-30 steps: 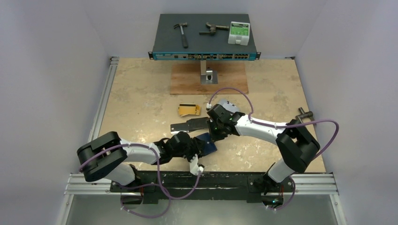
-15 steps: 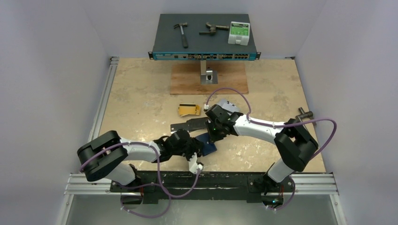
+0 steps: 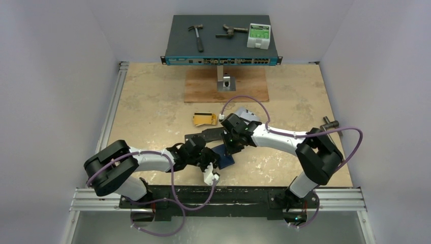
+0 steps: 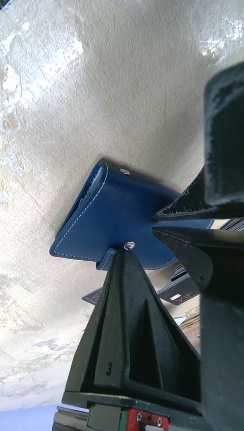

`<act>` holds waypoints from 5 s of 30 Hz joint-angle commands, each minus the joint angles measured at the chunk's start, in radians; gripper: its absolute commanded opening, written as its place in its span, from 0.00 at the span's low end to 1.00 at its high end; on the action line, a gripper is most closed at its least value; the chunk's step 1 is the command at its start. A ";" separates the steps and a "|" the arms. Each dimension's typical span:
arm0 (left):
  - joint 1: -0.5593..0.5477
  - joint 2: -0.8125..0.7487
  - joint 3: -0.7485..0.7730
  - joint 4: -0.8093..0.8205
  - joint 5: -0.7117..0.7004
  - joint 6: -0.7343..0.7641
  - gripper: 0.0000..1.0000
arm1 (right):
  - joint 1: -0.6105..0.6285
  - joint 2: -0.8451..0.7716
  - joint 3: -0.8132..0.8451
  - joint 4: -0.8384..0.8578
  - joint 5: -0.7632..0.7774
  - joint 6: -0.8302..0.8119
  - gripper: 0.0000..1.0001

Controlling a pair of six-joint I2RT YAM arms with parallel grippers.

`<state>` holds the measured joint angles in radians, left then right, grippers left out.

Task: Put the credit cards into the card holder
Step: Close the card holder at the center of the board.

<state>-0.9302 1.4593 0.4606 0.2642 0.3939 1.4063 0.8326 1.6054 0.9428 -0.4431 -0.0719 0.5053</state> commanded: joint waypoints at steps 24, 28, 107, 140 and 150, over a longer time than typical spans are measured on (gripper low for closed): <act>0.026 0.028 0.020 -0.182 0.067 0.037 0.07 | 0.020 0.074 0.087 -0.015 0.000 -0.018 0.00; 0.027 0.034 0.026 -0.201 0.070 0.041 0.06 | 0.019 0.068 0.086 -0.010 0.011 -0.003 0.00; 0.030 0.035 0.032 -0.258 0.040 0.020 0.02 | 0.163 0.140 0.255 -0.262 0.449 0.021 0.01; 0.029 0.040 0.046 -0.300 0.033 0.014 0.02 | 0.071 0.076 0.115 -0.075 0.117 -0.014 0.00; 0.028 0.042 0.046 -0.299 0.034 0.013 0.02 | 0.070 0.105 0.116 -0.075 0.128 -0.030 0.00</act>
<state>-0.9089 1.4754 0.5255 0.1135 0.4347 1.4578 0.9024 1.6833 1.0618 -0.5377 0.0696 0.4999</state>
